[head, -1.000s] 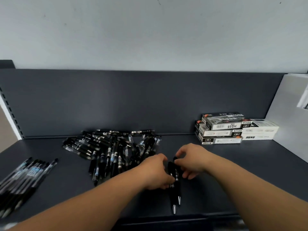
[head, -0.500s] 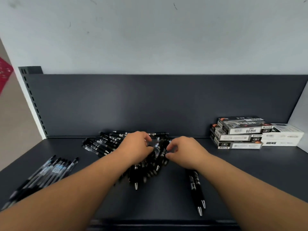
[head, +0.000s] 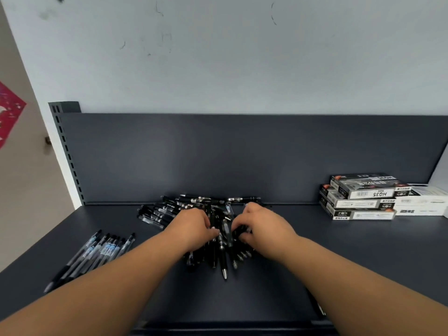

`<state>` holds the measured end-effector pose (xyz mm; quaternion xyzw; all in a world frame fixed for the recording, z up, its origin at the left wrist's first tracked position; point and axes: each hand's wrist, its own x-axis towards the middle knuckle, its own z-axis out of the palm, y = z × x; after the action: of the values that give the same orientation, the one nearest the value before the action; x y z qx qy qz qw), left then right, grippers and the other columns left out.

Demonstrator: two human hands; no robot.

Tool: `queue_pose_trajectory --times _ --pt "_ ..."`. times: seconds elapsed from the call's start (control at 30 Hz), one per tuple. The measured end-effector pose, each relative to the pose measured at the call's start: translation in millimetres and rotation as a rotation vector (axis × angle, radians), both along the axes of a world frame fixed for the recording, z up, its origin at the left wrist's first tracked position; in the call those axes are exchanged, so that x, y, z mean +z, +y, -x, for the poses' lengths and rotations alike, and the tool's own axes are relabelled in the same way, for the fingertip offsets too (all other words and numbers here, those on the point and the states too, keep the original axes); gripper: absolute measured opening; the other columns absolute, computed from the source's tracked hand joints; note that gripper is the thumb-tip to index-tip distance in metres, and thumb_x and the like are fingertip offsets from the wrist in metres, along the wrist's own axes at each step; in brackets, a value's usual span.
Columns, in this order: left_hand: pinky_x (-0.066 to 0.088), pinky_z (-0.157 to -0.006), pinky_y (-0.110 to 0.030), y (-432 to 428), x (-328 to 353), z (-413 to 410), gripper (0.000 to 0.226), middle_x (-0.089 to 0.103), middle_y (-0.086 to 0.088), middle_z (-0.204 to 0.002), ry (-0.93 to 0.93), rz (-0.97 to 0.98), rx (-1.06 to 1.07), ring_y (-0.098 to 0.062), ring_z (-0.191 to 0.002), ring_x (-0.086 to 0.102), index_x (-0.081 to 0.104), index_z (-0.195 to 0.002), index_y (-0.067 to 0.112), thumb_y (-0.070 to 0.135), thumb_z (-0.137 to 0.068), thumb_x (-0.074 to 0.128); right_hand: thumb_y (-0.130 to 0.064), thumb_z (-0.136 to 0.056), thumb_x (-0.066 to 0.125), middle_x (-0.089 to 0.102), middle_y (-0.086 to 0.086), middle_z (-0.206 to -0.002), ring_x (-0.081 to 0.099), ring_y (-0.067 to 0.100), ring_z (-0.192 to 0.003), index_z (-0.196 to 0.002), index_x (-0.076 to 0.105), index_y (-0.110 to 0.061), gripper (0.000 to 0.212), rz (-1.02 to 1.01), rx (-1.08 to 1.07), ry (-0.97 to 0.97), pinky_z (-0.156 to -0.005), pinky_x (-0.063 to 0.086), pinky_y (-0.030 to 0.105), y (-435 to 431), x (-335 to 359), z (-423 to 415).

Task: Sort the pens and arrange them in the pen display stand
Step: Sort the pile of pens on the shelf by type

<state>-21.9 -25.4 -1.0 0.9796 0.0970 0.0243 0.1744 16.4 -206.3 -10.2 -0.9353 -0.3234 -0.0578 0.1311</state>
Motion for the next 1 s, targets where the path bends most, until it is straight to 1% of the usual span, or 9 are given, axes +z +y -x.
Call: queue_pose_trajectory --times 0.17,0.27,0.37,0.43,0.57,0.63,0.73,0.87,1.0 --pt "0.051 -0.082 -0.030 -9.3 0.4 -0.6 0.046 0.070 -0.004 -0.100 0.050 -0.032 -0.031 -0.020 -0.096 0.064 0.069 -0.100 0.012 0.053 -0.081 0.066 -0.026 -0.086 0.069 0.061 -0.012 -0.096 0.058 0.003 -0.079 -0.105 0.069 -0.032 0.020 -0.583 -0.076 -0.081 -0.078 0.046 0.017 -3.6 14.1 2.4" --pt "0.052 -0.085 -0.032 -13.8 -1.4 -2.1 0.050 0.069 -0.001 -0.099 0.062 -0.031 -0.055 -0.018 -0.095 0.063 0.069 -0.101 0.014 0.058 -0.077 0.067 -0.027 -0.090 0.065 0.061 -0.018 -0.085 0.059 -0.004 -0.078 -0.102 0.061 -0.036 0.016 -0.749 -0.184 -0.020 -0.069 0.040 0.003 -7.5 23.2 4.2" --pt "0.052 -0.077 -0.029 -17.5 -3.7 -5.9 0.042 0.067 0.003 -0.092 0.079 -0.007 -0.041 -0.016 -0.090 0.063 0.067 -0.093 0.017 0.055 -0.075 0.067 -0.028 -0.091 0.063 0.064 -0.017 -0.080 0.060 -0.001 -0.075 -0.096 0.060 -0.035 0.009 -0.804 -0.242 0.026 -0.066 0.041 0.009 -11.1 23.1 3.3" --pt "0.046 -0.061 -0.026 -18.4 -3.5 -8.7 0.035 0.061 0.003 -0.073 0.087 0.013 -0.028 -0.018 -0.077 0.062 0.061 -0.072 0.017 0.051 -0.073 0.066 -0.030 -0.092 0.062 0.066 -0.013 -0.079 0.061 0.002 -0.073 -0.094 0.062 -0.033 0.004 -0.814 -0.278 0.090 -0.066 0.043 0.013 -12.6 18.1 2.4" --pt "0.034 -0.048 -0.025 -17.6 -2.3 -11.0 0.041 0.048 -0.004 -0.055 0.108 0.035 -0.012 -0.021 -0.057 0.054 0.049 -0.055 0.012 0.043 -0.076 0.064 -0.028 -0.092 0.062 0.069 -0.005 -0.079 0.065 0.010 -0.068 -0.092 0.067 -0.029 0.005 -0.921 -0.320 0.313 -0.073 0.056 0.032 -11.6 11.3 1.6" --pt "0.041 -0.053 -0.025 -15.1 -2.2 -12.3 0.036 0.052 0.000 -0.059 0.098 0.058 -0.012 -0.017 -0.057 0.052 0.053 -0.058 0.013 0.040 -0.079 0.063 -0.028 -0.092 0.062 0.067 -0.003 -0.080 0.063 0.007 -0.062 -0.103 0.068 -0.021 0.014 -0.929 -0.331 0.414 -0.063 0.055 0.025 -9.5 9.5 2.1" --pt "0.052 -0.073 -0.028 -10.4 -0.8 -13.9 0.032 0.071 -0.005 -0.087 0.048 0.065 0.001 -0.020 -0.084 0.067 0.072 -0.087 0.009 0.039 -0.082 0.061 -0.031 -0.091 0.064 0.064 -0.005 -0.077 0.057 0.004 -0.058 -0.105 0.069 -0.018 0.020 -0.891 -0.326 0.459 -0.055 0.046 0.019 -7.0 6.6 2.8" --pt "0.051 -0.075 -0.026 -8.4 11.4 -8.5 0.025 0.070 0.004 -0.082 -0.078 0.006 -0.069 -0.015 -0.082 0.064 0.074 -0.088 0.025 0.047 -0.086 0.061 -0.035 -0.090 0.064 0.063 -0.006 -0.073 0.054 0.007 -0.063 -0.089 0.070 -0.019 0.017 -0.738 -0.266 0.229 -0.065 0.046 0.021 -4.9 14.9 4.2" --pt "0.045 -0.075 -0.021 -7.8 31.1 -3.9 0.022 0.070 0.011 -0.091 -0.202 -0.019 -0.248 -0.009 -0.086 0.061 0.071 -0.104 0.038 0.047 -0.085 0.065 -0.037 -0.090 0.063 0.064 -0.012 -0.103 0.059 0.009 -0.091 -0.103 0.067 -0.022 0.020 -0.450 -0.150 -0.009 -0.086 0.046 0.027 -3.2 28.7 1.6"
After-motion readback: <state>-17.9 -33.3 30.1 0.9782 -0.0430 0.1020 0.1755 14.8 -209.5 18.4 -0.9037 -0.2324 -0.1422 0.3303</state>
